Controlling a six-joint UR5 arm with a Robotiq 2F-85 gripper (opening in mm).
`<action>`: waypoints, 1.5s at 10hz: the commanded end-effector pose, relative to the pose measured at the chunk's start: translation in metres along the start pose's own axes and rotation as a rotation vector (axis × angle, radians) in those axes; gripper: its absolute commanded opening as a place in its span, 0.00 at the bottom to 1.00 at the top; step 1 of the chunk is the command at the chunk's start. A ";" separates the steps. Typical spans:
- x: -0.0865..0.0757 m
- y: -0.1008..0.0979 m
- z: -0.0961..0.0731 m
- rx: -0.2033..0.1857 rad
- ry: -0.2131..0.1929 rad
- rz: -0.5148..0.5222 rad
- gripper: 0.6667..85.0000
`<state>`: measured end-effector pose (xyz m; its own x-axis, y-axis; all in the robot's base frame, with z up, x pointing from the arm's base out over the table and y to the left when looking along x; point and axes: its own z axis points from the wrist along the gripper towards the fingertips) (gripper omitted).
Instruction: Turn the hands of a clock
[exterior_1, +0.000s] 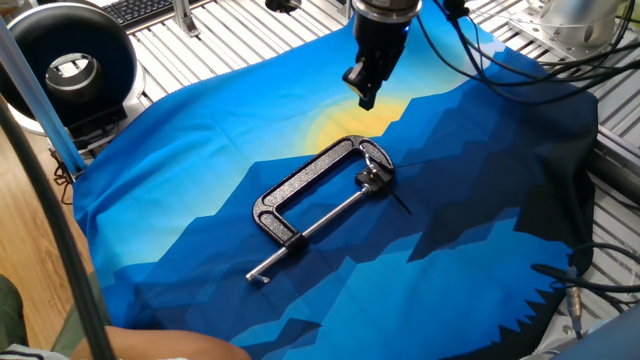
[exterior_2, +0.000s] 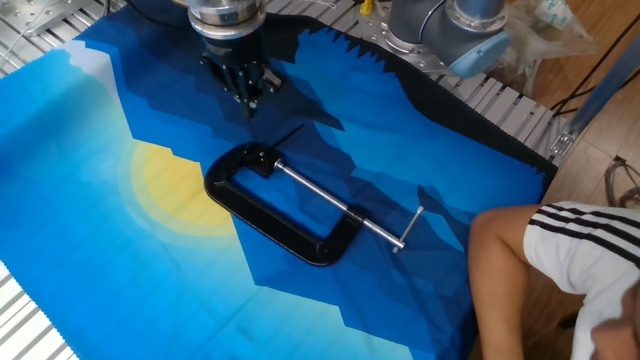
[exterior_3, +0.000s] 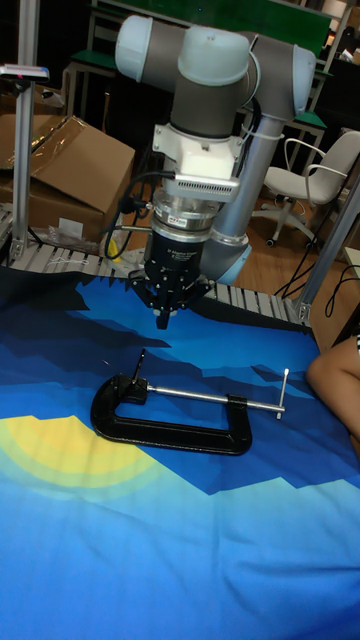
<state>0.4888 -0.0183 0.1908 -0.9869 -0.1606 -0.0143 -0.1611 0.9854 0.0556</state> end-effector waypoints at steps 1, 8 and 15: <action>0.003 -0.001 -0.002 0.003 0.010 0.008 0.01; 0.089 -0.022 -0.009 -0.013 -0.048 0.022 0.01; 0.093 -0.033 -0.009 0.033 -0.028 0.065 0.01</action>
<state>0.3972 -0.0683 0.1965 -0.9926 -0.1209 -0.0120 -0.1211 0.9925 0.0186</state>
